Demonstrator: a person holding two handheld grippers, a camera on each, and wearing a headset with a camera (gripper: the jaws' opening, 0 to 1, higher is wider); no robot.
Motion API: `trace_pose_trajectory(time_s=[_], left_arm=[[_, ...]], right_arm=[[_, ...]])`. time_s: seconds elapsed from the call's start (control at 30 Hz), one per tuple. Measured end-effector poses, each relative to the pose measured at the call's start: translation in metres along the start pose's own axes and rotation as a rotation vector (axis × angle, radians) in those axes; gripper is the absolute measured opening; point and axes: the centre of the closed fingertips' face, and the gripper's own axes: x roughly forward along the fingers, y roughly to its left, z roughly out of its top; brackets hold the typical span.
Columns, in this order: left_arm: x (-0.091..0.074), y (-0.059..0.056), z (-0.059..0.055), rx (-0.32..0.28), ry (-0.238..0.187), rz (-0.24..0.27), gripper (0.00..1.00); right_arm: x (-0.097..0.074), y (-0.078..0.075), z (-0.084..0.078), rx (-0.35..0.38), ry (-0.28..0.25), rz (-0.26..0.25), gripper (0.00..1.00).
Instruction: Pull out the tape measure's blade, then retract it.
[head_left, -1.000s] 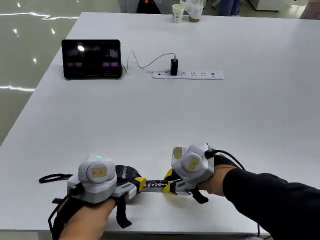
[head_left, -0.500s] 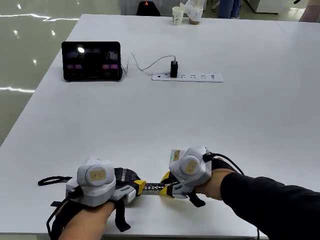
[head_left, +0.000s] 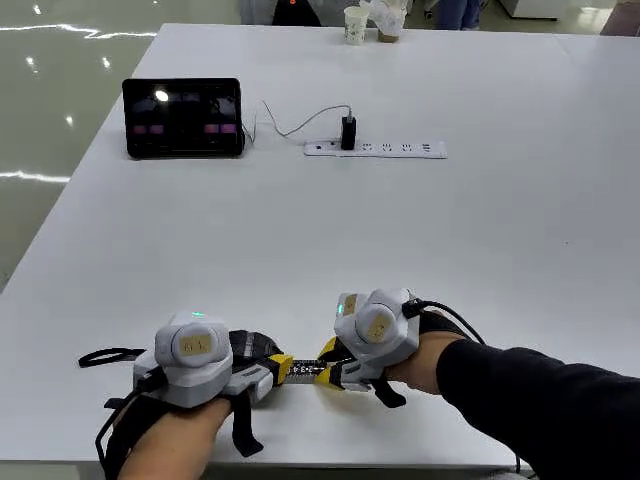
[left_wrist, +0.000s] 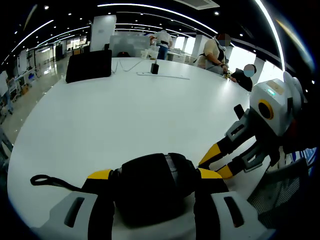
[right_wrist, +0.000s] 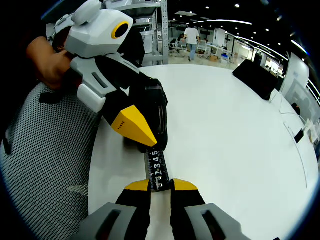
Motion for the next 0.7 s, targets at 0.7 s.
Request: trace_pose_trajectory(time_s=[0.7], left_arm=[[0.001, 0.0, 0.0, -0.002, -0.002, -0.002, 0.59]], right_arm=[[0.011, -0.001, 0.01, -0.009, -0.008, -0.002, 0.12]])
